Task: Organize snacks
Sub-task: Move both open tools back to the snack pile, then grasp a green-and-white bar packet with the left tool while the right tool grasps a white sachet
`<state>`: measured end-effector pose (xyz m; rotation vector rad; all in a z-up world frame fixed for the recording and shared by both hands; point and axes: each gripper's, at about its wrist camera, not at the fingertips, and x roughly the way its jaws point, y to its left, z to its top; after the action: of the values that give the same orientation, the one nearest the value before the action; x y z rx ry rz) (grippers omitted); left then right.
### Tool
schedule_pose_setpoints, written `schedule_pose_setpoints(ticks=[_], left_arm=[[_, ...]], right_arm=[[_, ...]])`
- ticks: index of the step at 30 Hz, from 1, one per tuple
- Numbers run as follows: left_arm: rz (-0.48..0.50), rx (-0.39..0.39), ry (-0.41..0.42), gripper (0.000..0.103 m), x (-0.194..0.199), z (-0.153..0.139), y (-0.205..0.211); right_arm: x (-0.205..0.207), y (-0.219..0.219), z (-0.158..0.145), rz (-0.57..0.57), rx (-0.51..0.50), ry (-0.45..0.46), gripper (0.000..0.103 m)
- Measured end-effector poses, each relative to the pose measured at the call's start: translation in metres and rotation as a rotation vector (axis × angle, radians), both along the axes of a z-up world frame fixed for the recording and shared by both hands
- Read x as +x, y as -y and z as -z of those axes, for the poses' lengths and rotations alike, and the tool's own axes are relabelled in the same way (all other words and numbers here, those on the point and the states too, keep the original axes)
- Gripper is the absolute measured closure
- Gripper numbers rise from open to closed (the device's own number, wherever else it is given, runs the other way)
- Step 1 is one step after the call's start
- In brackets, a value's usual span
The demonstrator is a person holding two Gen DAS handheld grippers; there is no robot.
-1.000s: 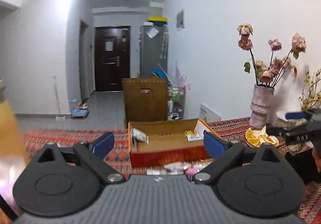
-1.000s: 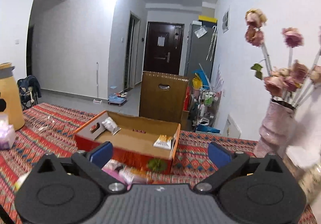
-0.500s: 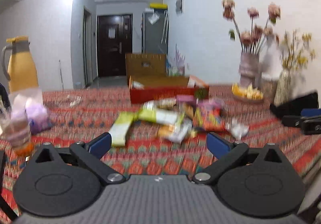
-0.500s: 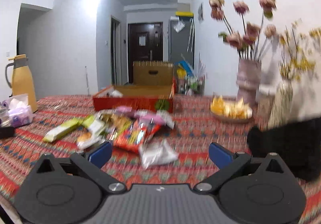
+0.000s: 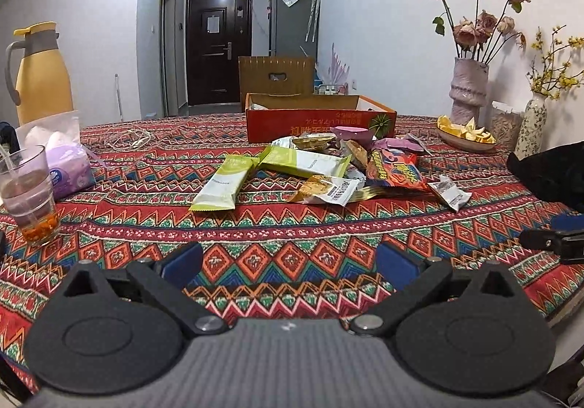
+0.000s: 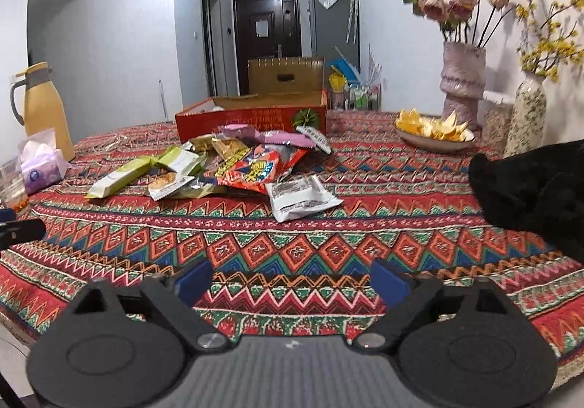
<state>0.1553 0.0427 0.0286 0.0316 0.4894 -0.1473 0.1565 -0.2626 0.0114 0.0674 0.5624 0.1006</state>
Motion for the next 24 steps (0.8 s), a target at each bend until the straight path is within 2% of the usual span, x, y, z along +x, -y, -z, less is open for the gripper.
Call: schedule_pose_setpoints(ticks=[4,6,8,14,17,20,22,24], left_arm=[[-0.016,0.015,-0.011,0.001,0.023,-0.001,-0.003],[-0.029,0.025,-0.015,0.002,0.040,-0.002,-0.006],[-0.037,0.032,-0.014,0.005,0.058,-0.003,-0.010],[-0.056,0.044,-0.024,0.006,0.119,-0.004,-0.021],[-0.063,0.049,-0.038,0.006,0.150,-0.001,-0.027],[-0.062,0.060,-0.054,0.008,0.177,0.006,-0.030],[-0.063,0.064,-0.078,0.012,0.196,0.012,-0.032],[-0.067,0.063,-0.109,0.018,0.212,0.020,-0.034]], right_arm=[[0.025,0.001,0.009,-0.013,0.047,-0.059,0.029],[0.042,0.002,0.014,-0.012,0.067,-0.092,0.046],[0.062,0.003,0.019,-0.008,0.088,-0.118,0.051],[0.122,0.010,0.028,0.036,0.216,-0.146,0.050],[0.147,0.020,0.030,0.083,0.330,-0.142,0.044],[0.170,0.027,0.034,0.119,0.443,-0.137,0.044],[0.183,0.023,0.036,0.141,0.425,-0.140,0.046],[0.192,0.015,0.035,0.155,0.349,-0.127,0.052]])
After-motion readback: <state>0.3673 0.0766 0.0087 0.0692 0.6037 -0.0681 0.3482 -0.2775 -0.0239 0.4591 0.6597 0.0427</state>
